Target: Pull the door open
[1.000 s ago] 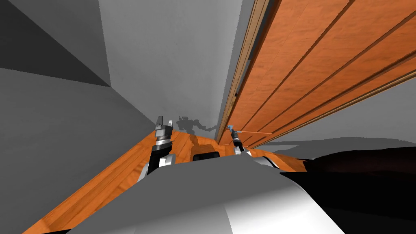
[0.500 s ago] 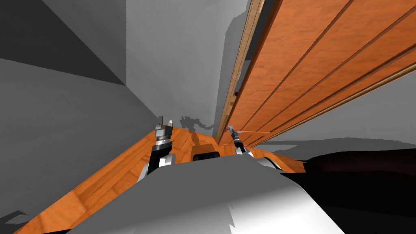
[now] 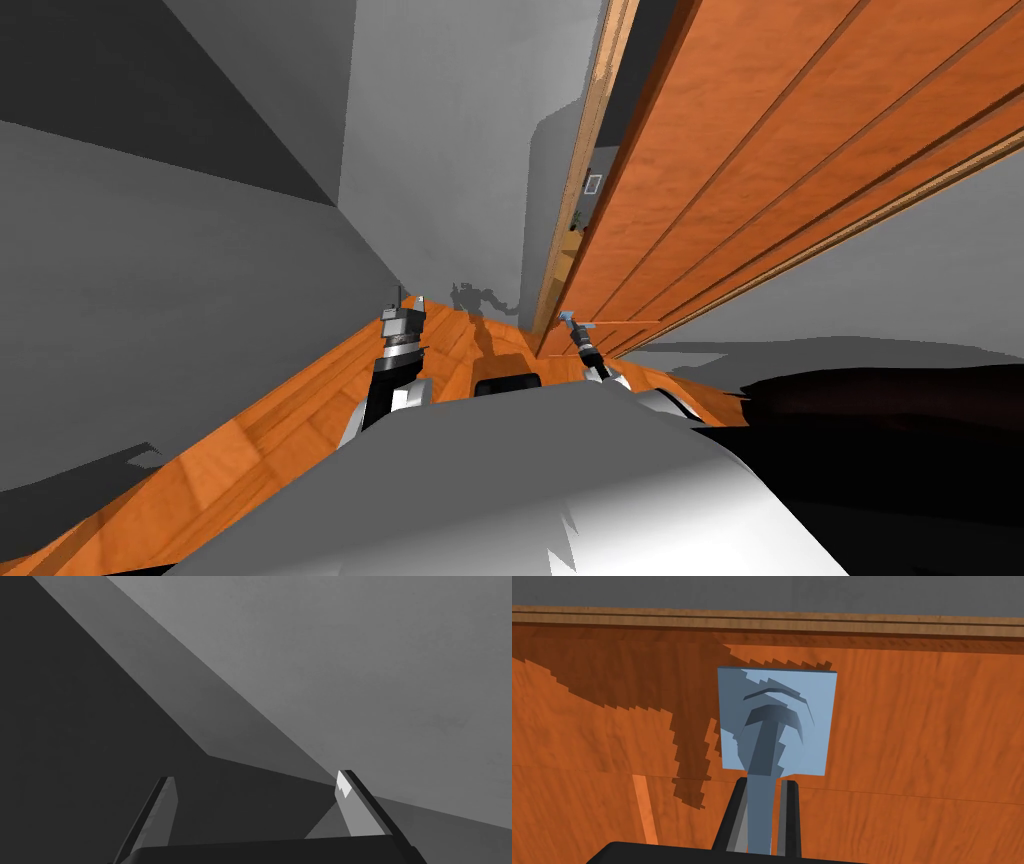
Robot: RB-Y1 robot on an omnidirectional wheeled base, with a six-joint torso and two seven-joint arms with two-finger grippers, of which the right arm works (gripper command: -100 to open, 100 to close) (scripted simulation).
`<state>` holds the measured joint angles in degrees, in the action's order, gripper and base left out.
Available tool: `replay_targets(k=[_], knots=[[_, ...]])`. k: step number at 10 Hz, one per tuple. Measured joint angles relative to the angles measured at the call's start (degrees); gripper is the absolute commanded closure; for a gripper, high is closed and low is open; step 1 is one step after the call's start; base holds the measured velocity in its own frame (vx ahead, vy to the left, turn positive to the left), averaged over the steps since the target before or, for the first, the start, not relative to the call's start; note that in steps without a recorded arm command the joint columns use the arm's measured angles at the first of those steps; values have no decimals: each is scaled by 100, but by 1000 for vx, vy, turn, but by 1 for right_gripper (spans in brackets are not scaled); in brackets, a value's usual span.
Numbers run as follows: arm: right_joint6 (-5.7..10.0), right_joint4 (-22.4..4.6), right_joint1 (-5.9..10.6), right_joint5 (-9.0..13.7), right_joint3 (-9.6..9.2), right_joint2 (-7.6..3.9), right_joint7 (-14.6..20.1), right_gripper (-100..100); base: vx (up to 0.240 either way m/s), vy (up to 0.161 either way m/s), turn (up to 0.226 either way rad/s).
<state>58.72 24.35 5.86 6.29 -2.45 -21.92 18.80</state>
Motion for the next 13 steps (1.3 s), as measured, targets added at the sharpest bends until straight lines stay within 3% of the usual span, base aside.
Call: replay_targets(k=[2,3,4,5,8,9,10,12,13], knots=[[137,-8,-59,-87,-140,-59,142,100,-180,-59,56],[133,-7,-80,-100,-161,-44,154,100,-167,-47,161],[97,175,-214,-109,-189,-100,188,100,-152,-50,101],[189,53,-174,-122,-215,-116,226,100,-124,-30,76],[423,80,-327,-159,-305,-241,356,100,-205,-79,145],[567,-54,-305,-180,-349,-270,408,100,-233,-42,149],[527,268,-544,-188,-381,-358,459,100,-169,-37,45],[699,56,-535,-223,-450,-400,546,100,-127,-62,81],[707,162,-634,-232,-474,-429,575,100,-76,-38,38]])
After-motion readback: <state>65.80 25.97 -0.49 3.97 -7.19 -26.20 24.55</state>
